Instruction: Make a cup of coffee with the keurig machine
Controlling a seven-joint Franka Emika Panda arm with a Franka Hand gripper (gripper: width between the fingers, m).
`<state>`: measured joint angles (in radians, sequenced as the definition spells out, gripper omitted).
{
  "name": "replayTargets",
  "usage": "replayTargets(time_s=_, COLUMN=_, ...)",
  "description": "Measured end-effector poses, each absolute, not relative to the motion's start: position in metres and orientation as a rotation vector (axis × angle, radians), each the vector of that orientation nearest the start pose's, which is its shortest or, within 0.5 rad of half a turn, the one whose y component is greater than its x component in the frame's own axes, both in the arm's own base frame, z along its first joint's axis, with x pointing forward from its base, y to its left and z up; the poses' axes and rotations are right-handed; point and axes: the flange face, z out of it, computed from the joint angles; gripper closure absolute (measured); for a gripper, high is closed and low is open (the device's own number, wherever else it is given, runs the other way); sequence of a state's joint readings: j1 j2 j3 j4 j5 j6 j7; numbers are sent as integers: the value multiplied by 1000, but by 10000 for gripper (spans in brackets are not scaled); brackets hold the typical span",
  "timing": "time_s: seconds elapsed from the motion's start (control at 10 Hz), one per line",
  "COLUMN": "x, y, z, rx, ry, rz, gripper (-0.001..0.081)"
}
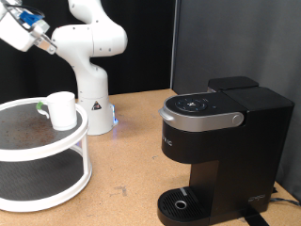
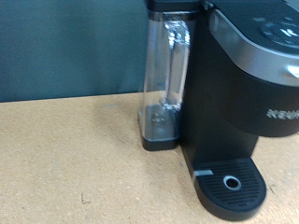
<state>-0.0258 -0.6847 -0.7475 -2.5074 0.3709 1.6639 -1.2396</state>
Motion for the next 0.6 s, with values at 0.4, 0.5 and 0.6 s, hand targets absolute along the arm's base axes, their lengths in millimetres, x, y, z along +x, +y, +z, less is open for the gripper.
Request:
replayTargets(time_s=0.4, x=240, y=-262, z=455, rx=-2239, ry=-604, rz=-642, gripper=803)
replayTargets(time_s=0.5, x=235, y=-269, z=454, rx=-2242, ry=-612, rz=-641, gripper=803)
replayTargets(time_s=0.6, x=231, y=-274, z=452, rx=-2254, ry=-632, rz=-629, gripper=803)
